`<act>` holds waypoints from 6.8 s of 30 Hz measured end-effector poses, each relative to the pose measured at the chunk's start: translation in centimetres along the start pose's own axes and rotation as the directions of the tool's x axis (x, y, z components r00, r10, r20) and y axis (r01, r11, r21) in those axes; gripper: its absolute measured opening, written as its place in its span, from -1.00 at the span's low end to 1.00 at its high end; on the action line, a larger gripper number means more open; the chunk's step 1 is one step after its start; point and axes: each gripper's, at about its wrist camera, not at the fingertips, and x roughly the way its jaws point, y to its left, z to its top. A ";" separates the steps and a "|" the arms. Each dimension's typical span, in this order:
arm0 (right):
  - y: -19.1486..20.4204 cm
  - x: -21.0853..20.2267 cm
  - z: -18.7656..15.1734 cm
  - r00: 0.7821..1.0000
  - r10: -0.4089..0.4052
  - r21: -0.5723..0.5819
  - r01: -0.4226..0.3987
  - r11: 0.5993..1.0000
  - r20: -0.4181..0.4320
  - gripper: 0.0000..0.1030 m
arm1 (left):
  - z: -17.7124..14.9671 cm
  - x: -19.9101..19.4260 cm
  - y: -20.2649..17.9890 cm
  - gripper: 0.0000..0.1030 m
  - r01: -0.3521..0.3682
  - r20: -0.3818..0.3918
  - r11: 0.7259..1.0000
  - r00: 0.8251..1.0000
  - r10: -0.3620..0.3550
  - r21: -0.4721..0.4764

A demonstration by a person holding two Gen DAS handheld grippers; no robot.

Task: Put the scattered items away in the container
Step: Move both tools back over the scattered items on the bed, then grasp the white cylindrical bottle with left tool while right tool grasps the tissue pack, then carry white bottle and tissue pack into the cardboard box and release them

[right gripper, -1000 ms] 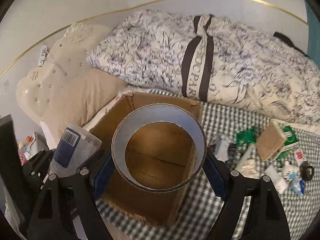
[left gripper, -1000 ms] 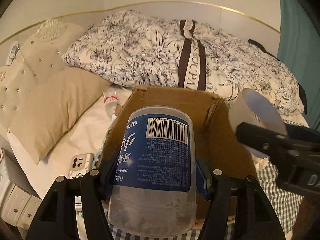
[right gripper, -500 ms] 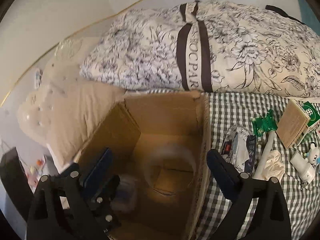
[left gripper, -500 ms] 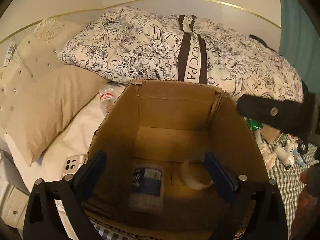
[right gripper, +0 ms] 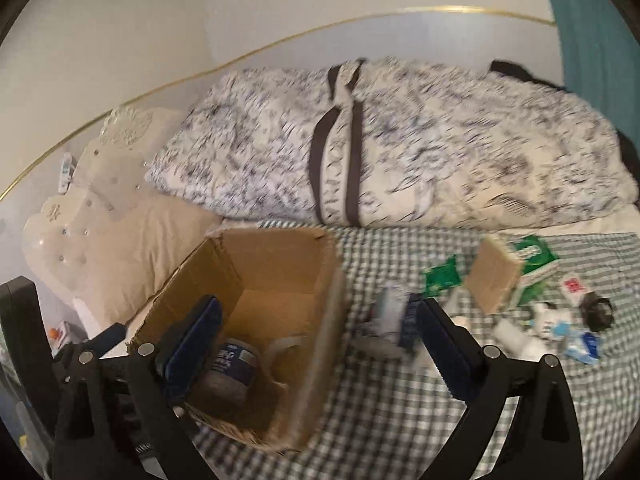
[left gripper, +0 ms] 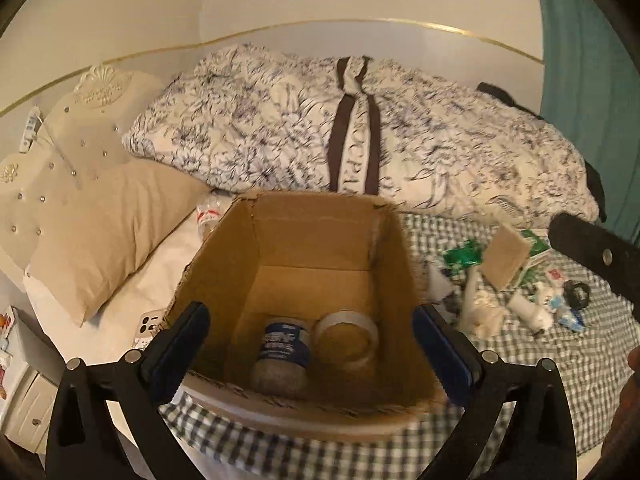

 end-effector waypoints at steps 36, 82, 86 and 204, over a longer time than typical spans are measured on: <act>-24.0 -12.2 -11.8 0.956 -0.294 0.096 0.293 0.951 -0.002 0.89 | -7.5 0.7 -23.4 1.00 0.192 -0.115 0.967 0.978 -0.174 0.165; -35.8 9.6 -11.5 0.934 -0.266 -0.010 0.272 0.962 -0.238 0.42 | -6.6 20.6 -33.7 0.07 0.220 -0.351 0.974 0.918 -0.185 0.061; -35.9 8.8 -11.7 0.950 -0.214 0.041 0.229 0.973 -0.227 0.32 | -6.9 19.8 -32.9 0.06 0.236 -0.348 0.971 0.914 -0.207 0.044; 2.4 5.7 -4.2 0.996 -0.054 -0.152 0.043 0.987 -0.070 0.69 | 0.1 5.1 3.8 1.00 -0.045 -0.048 0.998 0.998 0.043 -0.035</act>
